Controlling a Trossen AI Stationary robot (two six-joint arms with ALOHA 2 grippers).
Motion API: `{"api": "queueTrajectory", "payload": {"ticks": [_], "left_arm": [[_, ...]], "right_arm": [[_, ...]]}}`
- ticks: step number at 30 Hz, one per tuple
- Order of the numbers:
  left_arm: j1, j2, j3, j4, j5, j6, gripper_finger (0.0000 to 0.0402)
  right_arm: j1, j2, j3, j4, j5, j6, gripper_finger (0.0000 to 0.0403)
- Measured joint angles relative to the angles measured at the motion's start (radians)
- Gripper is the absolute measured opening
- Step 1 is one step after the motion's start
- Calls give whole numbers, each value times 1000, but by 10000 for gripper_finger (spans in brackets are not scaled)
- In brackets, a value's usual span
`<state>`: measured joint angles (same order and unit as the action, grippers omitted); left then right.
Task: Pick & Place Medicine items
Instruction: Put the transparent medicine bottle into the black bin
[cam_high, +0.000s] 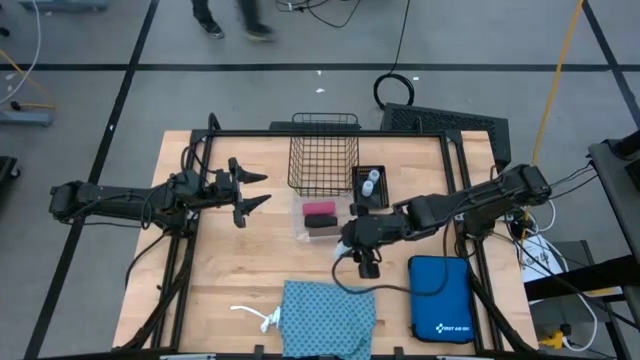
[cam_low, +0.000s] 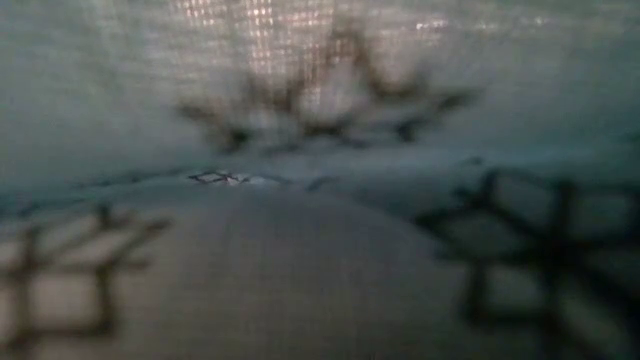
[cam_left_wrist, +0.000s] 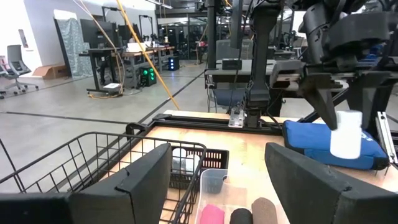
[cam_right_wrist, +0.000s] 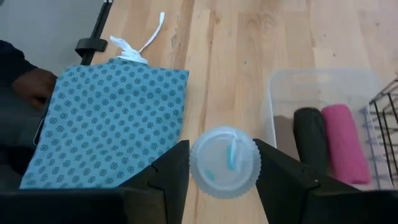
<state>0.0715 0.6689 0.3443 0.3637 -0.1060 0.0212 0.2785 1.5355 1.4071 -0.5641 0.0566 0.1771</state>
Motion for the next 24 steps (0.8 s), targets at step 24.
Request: {"api": "queueTrajectory", "payload": {"ticks": [24], "left_arm": [[0,0,0,0,0,0,269]], "right_arm": [[-144,-12,0,-222,3,18,153]]}}
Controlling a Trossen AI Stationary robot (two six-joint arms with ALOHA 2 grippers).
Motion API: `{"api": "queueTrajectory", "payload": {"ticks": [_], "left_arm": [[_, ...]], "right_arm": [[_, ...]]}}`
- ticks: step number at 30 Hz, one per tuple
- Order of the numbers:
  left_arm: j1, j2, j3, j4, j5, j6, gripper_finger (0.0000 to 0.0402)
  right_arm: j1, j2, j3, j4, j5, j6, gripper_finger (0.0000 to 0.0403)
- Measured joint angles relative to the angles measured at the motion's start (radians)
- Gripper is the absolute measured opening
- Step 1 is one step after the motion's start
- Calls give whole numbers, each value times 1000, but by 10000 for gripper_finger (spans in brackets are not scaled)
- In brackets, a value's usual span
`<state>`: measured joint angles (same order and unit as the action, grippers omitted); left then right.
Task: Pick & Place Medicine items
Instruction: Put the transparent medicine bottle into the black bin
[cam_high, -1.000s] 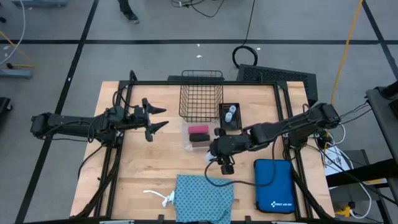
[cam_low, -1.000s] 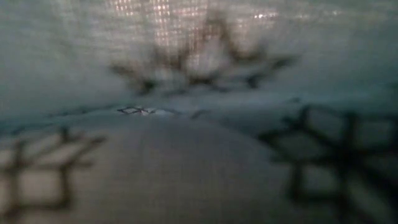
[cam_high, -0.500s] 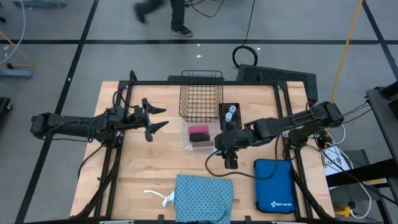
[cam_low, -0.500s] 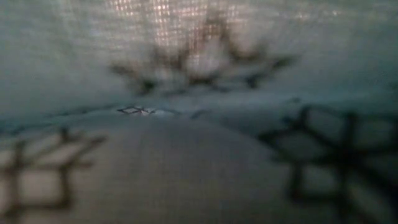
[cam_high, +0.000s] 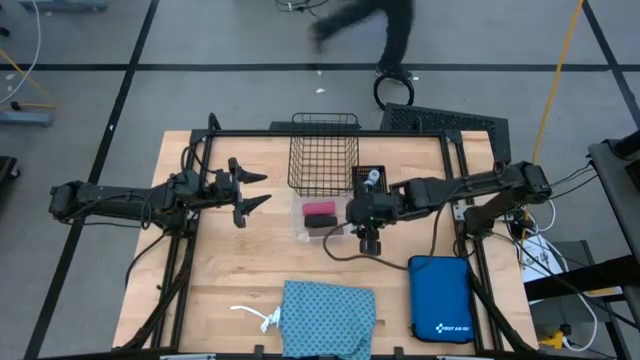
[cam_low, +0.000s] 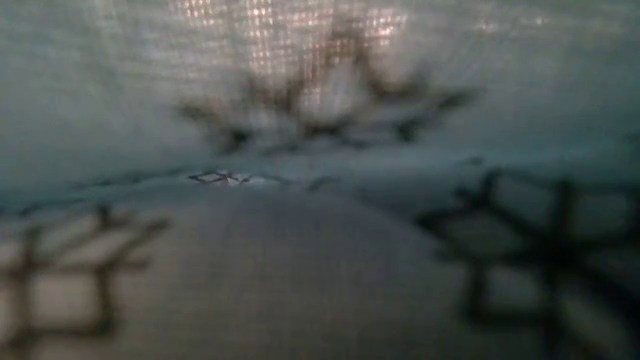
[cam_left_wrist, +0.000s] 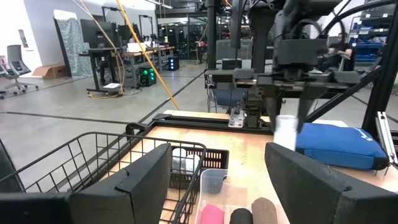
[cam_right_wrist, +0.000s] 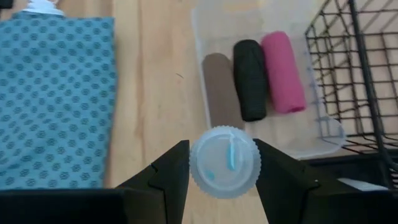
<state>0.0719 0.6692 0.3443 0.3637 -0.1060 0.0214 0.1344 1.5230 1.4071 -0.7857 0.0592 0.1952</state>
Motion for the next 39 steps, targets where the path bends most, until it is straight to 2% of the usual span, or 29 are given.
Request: {"api": "queueTrajectory", "payload": {"ticks": [3,9,20,34,39], "left_arm": [[0,0,0,0,0,0,269],[0,0,0,0,0,0,269],[0,0,0,0,0,0,269],[0,0,0,-1,0,0,269],[0,0,0,0,0,0,269]], "right_arm": [[-26,0,0,-16,4,-5,153],[-56,0,-9,-33,124,-30,153],[-141,-55,-124,-16,123,-42,153],[-316,-355,-546,314,123,-17,153],[-364,-404,-654,370,123,29,153]]}}
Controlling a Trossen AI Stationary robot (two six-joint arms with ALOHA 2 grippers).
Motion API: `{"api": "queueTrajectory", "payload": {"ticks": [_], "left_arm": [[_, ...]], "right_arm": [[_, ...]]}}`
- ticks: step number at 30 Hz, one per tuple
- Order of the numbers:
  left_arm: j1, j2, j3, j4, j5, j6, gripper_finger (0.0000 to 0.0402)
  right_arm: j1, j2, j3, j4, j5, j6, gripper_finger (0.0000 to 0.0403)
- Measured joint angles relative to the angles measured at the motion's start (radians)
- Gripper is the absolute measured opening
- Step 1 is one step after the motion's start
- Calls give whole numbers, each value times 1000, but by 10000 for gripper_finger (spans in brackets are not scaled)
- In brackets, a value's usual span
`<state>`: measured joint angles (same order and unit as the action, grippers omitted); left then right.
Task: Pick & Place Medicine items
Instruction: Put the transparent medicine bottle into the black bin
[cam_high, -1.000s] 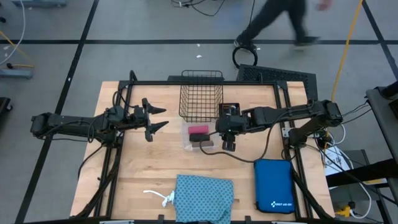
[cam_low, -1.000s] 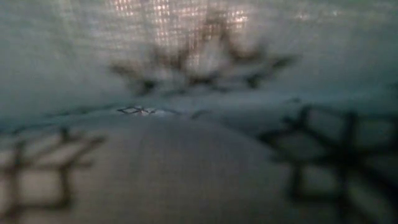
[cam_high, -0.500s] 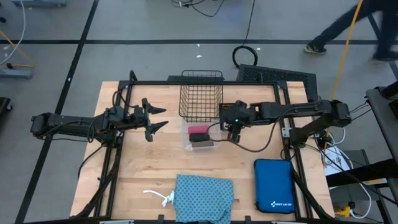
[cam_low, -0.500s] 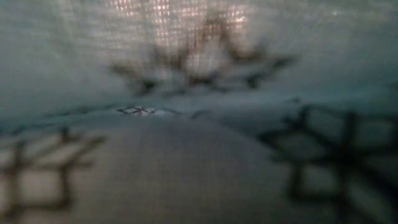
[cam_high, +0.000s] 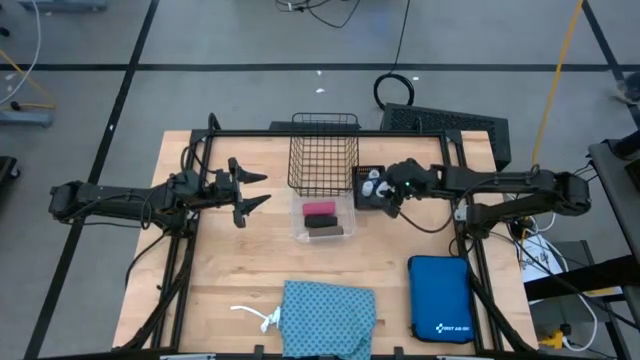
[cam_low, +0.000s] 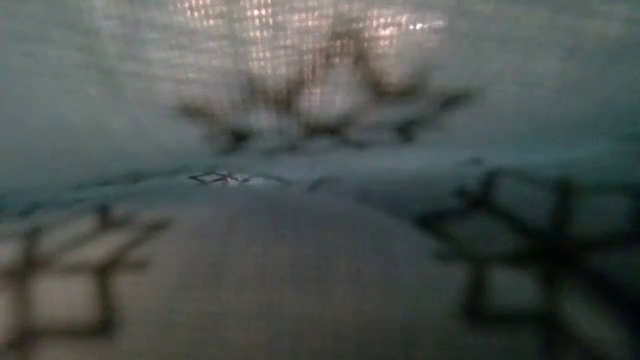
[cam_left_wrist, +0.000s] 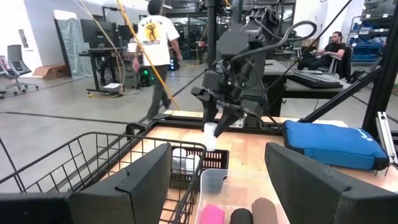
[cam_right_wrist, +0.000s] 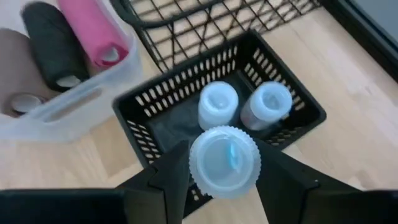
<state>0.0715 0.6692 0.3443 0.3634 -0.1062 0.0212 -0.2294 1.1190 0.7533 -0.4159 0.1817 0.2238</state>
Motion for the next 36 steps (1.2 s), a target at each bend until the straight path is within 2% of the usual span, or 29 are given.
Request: {"api": "queueTrajectory", "payload": {"ticks": [13,16,29,36], "left_arm": [[0,0,0,0,0,0,269],[0,0,0,0,0,0,269],[0,0,0,0,0,0,269],[0,0,0,0,0,0,269]], "right_arm": [[-20,40,-35,78,-4,4,153],[-20,56,-35,97,-31,5,153],[-20,215,-34,133,-56,2,153],[-20,260,-34,158,-56,1,153]]}}
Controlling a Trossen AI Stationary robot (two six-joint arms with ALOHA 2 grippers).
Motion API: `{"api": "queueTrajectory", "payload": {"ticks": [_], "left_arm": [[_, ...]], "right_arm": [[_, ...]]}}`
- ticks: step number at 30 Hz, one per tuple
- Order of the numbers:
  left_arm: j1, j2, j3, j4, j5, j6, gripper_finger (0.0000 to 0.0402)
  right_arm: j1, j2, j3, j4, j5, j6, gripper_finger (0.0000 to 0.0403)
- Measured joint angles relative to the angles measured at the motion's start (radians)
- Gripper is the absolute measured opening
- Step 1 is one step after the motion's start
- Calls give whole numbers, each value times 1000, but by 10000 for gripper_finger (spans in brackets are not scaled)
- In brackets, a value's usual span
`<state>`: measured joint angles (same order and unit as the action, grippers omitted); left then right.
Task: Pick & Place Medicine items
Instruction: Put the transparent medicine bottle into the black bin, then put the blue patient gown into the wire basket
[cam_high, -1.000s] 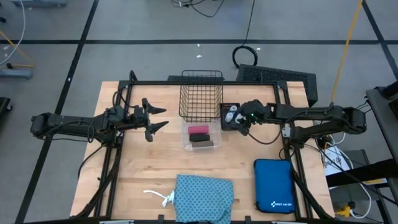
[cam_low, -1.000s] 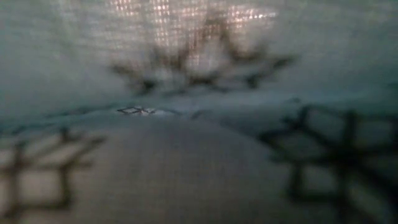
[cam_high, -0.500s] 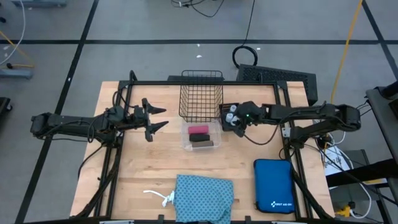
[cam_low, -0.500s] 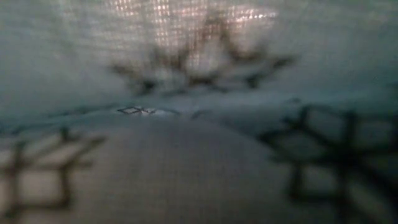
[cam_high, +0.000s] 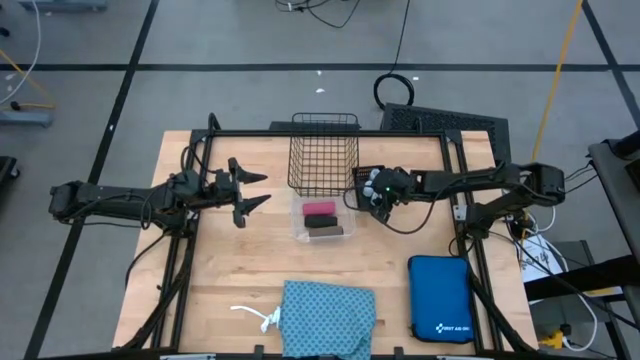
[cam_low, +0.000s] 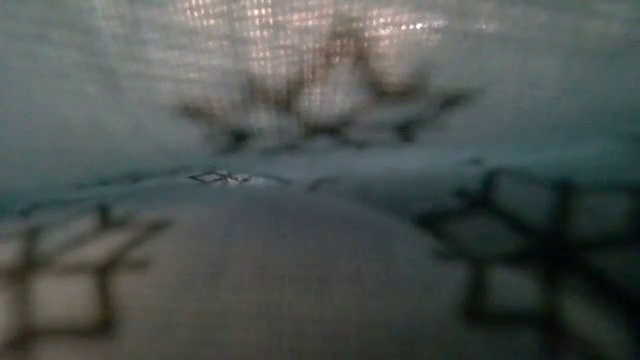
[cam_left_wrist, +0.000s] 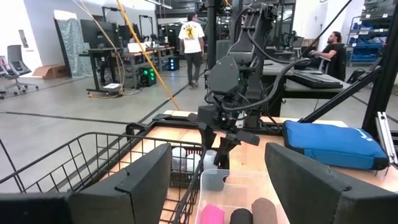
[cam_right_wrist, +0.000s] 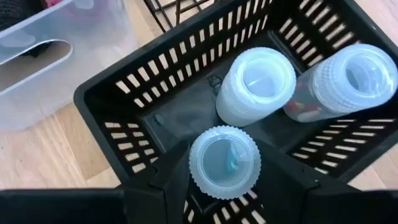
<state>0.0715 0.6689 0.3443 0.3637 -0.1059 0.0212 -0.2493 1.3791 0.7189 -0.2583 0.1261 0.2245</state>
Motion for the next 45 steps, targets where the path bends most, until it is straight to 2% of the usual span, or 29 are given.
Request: {"api": "queueTrajectory", "payload": {"ticks": [14,31,37,45], "left_arm": [[0,0,0,0,0,0,269],[0,0,0,0,0,0,269],[0,0,0,0,0,0,269],[0,0,0,0,0,0,269]], "right_arm": [[0,5,1,1,0,0,156],[0,-1,1,-2,2,-31,221],[0,-59,1,-2,2,-31,223],[0,-200,1,-3,2,-30,222]]}}
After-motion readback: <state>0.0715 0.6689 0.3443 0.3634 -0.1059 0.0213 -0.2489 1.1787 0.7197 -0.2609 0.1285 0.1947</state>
